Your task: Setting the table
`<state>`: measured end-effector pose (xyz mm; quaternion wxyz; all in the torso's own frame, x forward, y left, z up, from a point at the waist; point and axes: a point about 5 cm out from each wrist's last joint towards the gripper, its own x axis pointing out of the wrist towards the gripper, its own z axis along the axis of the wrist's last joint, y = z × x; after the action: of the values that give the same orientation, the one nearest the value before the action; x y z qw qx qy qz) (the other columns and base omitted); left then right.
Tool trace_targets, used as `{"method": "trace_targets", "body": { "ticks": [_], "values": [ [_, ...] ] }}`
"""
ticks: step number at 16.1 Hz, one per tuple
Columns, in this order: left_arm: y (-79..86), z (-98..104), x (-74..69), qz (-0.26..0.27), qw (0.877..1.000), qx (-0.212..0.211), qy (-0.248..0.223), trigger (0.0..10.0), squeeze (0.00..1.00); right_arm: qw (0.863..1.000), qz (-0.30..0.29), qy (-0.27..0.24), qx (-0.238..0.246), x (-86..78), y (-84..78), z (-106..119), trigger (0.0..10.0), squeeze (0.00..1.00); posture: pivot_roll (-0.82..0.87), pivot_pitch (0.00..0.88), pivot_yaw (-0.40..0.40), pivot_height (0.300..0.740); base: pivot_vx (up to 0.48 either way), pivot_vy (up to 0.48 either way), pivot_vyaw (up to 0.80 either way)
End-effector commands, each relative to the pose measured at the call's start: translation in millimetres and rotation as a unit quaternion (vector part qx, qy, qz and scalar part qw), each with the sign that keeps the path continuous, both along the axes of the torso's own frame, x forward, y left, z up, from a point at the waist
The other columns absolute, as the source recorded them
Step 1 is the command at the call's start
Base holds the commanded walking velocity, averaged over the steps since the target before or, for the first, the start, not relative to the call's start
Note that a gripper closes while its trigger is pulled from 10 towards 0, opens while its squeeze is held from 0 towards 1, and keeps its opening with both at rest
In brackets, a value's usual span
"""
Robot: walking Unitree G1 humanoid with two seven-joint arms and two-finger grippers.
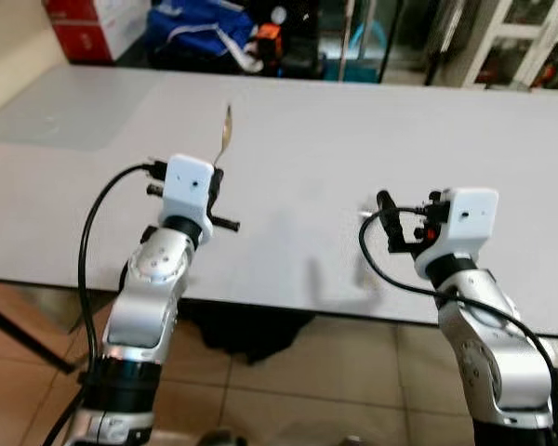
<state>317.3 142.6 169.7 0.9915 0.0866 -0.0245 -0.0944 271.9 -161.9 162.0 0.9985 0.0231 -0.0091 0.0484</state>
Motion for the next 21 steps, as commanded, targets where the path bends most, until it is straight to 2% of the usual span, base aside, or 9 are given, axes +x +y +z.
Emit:
{"method": "trace_targets", "body": {
  "ticks": [1, 5, 9, 13, 14, 17, 18, 20, 21],
  "values": [
    [-2.5, 3.4, -0.9, -0.002, 1.0, 0.001, -0.011, 10.0, 0.0, 1.0, -0.004, -0.003, -0.007, -0.1, -3.5, 1.5, 10.0, 0.0, 0.02, 0.048, 0.012, 0.74, 0.0, -0.48, 0.0],
    [-2.3, 3.2, -0.9, 0.001, 1.0, 0.004, -0.012, 10.0, 0.0, 1.0, -0.001, 0.0, -0.008, -0.6, -2.7, 0.1, 10.0, 0.0, 0.02, 0.044, 0.013, 0.74, 0.0, -0.469, 0.0],
    [2.6, -3.1, 1.8, 0.027, 0.999, 0.014, 0.016, 10.0, 0.0, 1.0, 0.007, 0.014, -0.008, -0.8, -0.2, -3.4, 10.0, 0.0, 0.02, 0.056, 0.013, 0.74, 0.0, 0.0, 0.0],
    [14.7, -26.8, 13.3, 0.051, 0.987, 0.13, 0.086, 10.0, 0.0, 0.999, 0.037, 0.03, 0.012, -2.5, 6.7, -6.8, 10.0, 0.0, 0.02, 0.061, 0.01, 0.74, 0.0, 0.0, 0.0],
    [17.7, -29.1, 24.0, 0.063, 0.981, 0.153, 0.1, 10.0, 0.0, 0.997, 0.068, 0.037, 0.022, -6.3, 11.6, -8.0, 10.0, 0.0, 0.02, 0.063, 0.014, 0.74, 0.0, 0.0, 0.0],
    [10.7, -28.9, 40.1, 0.055, 0.977, 0.173, 0.112, 10.0, 0.0, 0.994, 0.1, 0.052, 0.016, -11.3, 16.7, -11.9, 10.0, 0.0, 0.02, 0.066, 0.025, 0.74, 0.0, 0.0, 0.0],
    [-3.6, -33.0, 51.0, 0.049, 0.976, 0.17, 0.129, 10.0, 0.0, 0.993, 0.104, 0.06, 0.015, -13.4, 19.6, -15.5, 10.0, 0.0, 0.02, 0.074, 0.033, 0.74, 0.0, 0.0, 0.0],
    [-12.1, -33.7, 55.2, 0.042, 0.976, 0.166, 0.133, 10.0, 0.0, 0.992, 0.107, 0.062, 0.016, -14.4, 21.6, -16.2, 10.0, 0.0, 0.02, 0.076, 0.038, 0.74, 0.0, 0.0, 0.0],
    [-28.5, -28.3, 62.1, 0.023, 0.982, 0.136, 0.126, 10.0, 0.0, 0.991, 0.115, 0.061, 0.01, -14.8, 23.7, -14.1, 10.0, 0.0, 0.0, 0.083, 0.051, 0.74, 0.0, 0.0, 0.0]
  ]
}}
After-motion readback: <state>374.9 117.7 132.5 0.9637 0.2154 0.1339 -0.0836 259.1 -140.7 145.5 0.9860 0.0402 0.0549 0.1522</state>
